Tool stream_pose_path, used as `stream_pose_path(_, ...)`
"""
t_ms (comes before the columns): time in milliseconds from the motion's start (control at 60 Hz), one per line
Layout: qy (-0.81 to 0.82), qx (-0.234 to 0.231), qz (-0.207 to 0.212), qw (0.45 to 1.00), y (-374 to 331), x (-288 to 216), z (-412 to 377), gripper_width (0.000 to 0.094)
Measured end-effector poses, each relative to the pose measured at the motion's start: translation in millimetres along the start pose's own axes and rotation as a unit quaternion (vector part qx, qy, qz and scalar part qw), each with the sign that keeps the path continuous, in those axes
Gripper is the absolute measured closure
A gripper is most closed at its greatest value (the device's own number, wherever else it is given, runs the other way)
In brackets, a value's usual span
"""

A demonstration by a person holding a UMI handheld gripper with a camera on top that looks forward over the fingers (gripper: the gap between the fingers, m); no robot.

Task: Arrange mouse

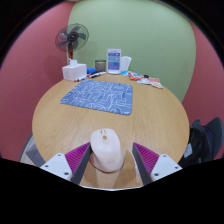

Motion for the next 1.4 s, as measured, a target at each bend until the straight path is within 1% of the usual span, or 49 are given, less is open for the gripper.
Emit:
stream_pose_path(50, 0.012, -0.007, -0.004, 1.0, 8.4, -3.0, 0.4, 0.011)
stream_pose_path(100, 0.023, -0.012, -0.013, 1.0, 15.6, -4.9, -0.7, 0.0152)
stream_pose_path(133, 0.025, -0.013, -0.009, 1.0, 18.4, -7.4, -1.1, 0.0183)
stream_pose_path(167, 0.022, -0.013, -0.007, 1.0, 20.3, -8.2, -2.1, 0.0238)
stream_pose_path(183, 0.02, -0.013, -0.005, 1.0, 20.5, -8.4, -3.1, 0.0321)
stream_pose_path(200, 0.019, -0.014, -0.003, 1.0, 21.9, -8.8, -5.0, 0.0378)
stream_pose_path(217, 0.017, -0.011, 0.001, 1.0, 23.0, -10.1, -4.7, 0.0392)
stream_pose_path(283, 0.019, -0.01, 0.004, 1.0, 24.1, -10.9, -6.6, 0.042)
stream_pose_path(433, 0.023, -0.007, 0.004, 1.0, 23.4, -12.9, -6.4, 0.0519)
stream_pose_path(467, 0.024, -0.006, 0.001, 1.0, 22.8, -13.3, -6.4, 0.0517)
stream_pose_path(483, 0.024, -0.006, 0.0, 1.0, 22.9, -13.6, -6.4, 0.0536)
stream_pose_path(533, 0.026, -0.004, -0.009, 1.0, 21.2, -13.9, -4.8, 0.0546)
stream_pose_path(633, 0.035, 0.005, -0.014, 0.999, 8.2, -26.2, 4.1, 0.0547)
stream_pose_path(700, 0.051, 0.016, -0.003, 0.999, -4.9, -54.7, 13.0, 0.0546)
stream_pose_path(750, 0.071, 0.023, 0.013, 0.997, -14.9, -87.3, 18.7, 0.0548)
stream_pose_path(883, 0.111, 0.038, 0.08, 0.99, -28.9, -196.4, 28.6, 0.0545)
stream_pose_path(933, 0.126, 0.045, 0.112, 0.985, -26.8, -236.0, 25.3, 0.0545)
stream_pose_path(983, 0.133, 0.042, 0.137, 0.981, -16.1, -272.4, 23.4, 0.0546)
stream_pose_path(1050, 0.136, 0.037, 0.151, 0.978, 8.9, -303.0, 8.8, 0.0547)
stream_pose_path(1117, 0.136, 0.031, 0.145, 0.979, 45.0, -315.2, -17.6, 0.055)
stream_pose_path(1167, 0.125, 0.025, 0.117, 0.985, 78.9, -309.5, -37.4, 0.055)
stream_pose_path(1233, 0.122, 0.019, 0.073, 0.99, 123.5, -285.1, -65.9, 0.0549)
stream_pose_path(1317, 0.106, 0.026, 0.018, 0.994, 168.5, -250.9, -87.4, 0.0547)
stream_pose_path(1400, 0.095, 0.036, -0.006, 0.995, 194.1, -224.1, -98.8, 0.0536)
Point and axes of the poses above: the point between the fingertips, and its own axes, seen from behind it with the camera up: z to the right, x down, y forward, the way the camera looks, the point moved 10 cm from there along -y, backward, against the way the camera looks, and after that the axes turned 14 degrees about x, right-handed, at the moved point
